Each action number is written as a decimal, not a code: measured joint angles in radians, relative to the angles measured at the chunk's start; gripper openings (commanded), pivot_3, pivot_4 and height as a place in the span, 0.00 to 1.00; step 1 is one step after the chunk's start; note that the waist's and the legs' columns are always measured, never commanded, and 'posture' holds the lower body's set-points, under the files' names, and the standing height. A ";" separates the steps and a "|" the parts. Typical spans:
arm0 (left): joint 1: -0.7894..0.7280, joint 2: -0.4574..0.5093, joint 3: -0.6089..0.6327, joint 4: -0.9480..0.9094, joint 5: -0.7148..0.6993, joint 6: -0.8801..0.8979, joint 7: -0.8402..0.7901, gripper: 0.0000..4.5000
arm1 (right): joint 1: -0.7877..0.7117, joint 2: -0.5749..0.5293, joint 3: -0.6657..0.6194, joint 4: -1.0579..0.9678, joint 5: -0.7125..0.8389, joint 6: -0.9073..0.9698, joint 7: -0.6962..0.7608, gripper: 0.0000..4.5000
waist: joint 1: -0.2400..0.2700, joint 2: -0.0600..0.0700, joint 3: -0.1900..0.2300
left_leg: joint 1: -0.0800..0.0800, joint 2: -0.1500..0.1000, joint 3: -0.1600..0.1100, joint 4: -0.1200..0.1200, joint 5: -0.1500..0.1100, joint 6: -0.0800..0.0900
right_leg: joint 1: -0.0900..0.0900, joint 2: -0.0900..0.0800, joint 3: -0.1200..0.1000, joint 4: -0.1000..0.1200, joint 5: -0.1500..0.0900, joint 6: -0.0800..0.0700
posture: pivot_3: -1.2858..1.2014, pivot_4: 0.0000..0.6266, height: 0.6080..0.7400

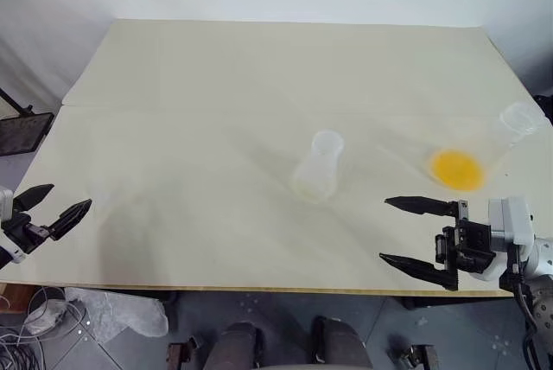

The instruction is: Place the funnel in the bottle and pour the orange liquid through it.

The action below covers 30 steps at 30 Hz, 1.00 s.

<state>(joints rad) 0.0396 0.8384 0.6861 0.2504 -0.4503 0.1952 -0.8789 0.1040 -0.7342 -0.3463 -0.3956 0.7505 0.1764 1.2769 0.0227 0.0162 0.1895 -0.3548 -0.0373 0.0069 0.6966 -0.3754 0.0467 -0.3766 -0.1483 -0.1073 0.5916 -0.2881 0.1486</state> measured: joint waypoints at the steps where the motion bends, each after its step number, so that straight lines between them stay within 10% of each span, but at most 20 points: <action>1: -0.004 0.006 -0.001 0.009 0.005 -0.004 -0.004 0.99 | 0.000 0.000 0.000 -0.003 0.005 0.000 0.004 1.00 | 0.000 0.000 0.000 | 0.000 0.000 0.000 0.000 0.000 0.000 | 0.000 0.000 0.000 0.000 0.000 0.000 | 0.52 0.24 1.00; 30: -0.489 0.159 -0.370 0.588 0.201 -0.285 -0.288 0.99 | -0.061 -0.011 0.039 -0.026 -0.006 0.041 -0.029 1.00 | 0.001 -0.001 0.000 | 0.000 -0.001 0.003 0.000 0.000 0.002 | -0.002 0.001 -0.010 0.005 0.000 0.001 | 0.52 0.24 1.00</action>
<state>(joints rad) -0.4498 0.9971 0.3160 0.8385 -0.2492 -0.0894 -1.1664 0.0427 -0.7451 -0.3068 -0.4216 0.7448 0.2178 1.2483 0.0233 0.0153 0.1896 -0.3548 -0.0387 0.0103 0.6968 -0.3749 0.0482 -0.3791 -0.1470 -0.1169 0.5967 -0.2878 0.1491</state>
